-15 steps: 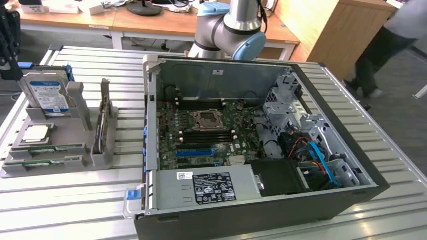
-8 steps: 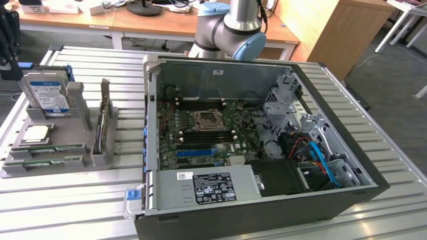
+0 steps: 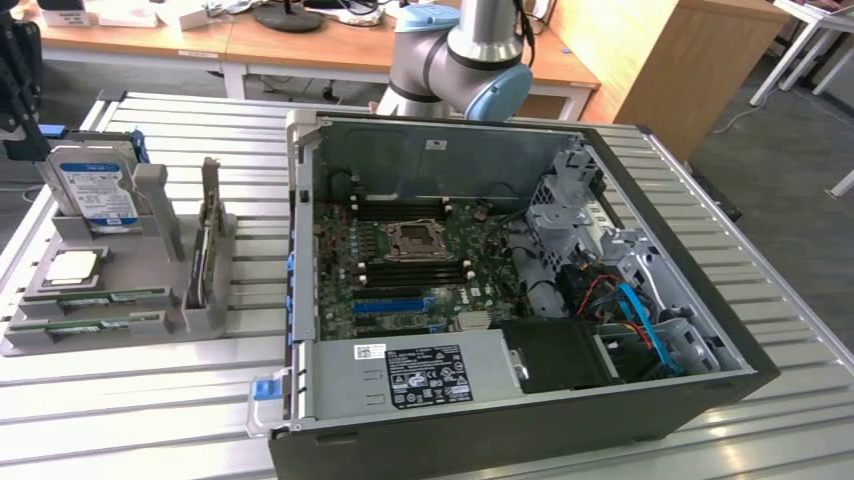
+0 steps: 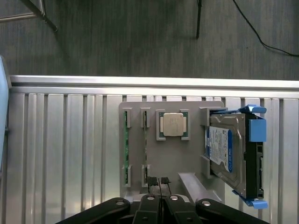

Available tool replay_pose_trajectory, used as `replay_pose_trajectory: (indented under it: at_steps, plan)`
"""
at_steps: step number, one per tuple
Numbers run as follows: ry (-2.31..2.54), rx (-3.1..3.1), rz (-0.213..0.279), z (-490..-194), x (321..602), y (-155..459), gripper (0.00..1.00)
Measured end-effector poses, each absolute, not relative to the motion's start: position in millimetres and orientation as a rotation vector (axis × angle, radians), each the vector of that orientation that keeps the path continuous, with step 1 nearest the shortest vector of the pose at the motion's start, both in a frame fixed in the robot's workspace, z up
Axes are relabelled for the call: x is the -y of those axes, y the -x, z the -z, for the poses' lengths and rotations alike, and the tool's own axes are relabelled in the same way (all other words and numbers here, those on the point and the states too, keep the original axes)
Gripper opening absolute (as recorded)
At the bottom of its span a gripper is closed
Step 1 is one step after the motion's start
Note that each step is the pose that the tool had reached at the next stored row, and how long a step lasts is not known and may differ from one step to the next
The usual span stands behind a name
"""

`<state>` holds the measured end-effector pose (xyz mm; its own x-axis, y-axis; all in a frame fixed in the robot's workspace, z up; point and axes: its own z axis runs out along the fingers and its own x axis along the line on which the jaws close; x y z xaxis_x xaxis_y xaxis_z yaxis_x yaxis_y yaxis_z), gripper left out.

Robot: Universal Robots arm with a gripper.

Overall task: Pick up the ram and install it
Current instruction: 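Pick up the ram and move it above insertion slot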

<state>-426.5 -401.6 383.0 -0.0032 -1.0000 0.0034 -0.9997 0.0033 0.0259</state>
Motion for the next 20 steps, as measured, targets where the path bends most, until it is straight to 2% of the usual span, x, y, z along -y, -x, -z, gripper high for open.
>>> replay_pose_trajectory:
  at_steps: [14,15,16,17,18,19,20]
  plan:
    - [-2.202,2.211,0.025,-383.0,401.6,426.5,0.11]
    - [-2.202,2.211,0.025,-383.0,401.6,426.5,0.16]
    - [-2.202,2.211,0.025,-382.9,401.6,426.5,0.16]
    - [-2.202,2.211,0.025,-383.0,401.6,426.5,0.23]
    - [-2.202,2.211,0.025,-383.0,401.6,426.5,0.23]
    - [-2.202,2.211,0.025,-383.0,401.6,426.5,0.3]
    - [-2.202,2.211,0.025,-383.0,401.6,426.5,0.3]
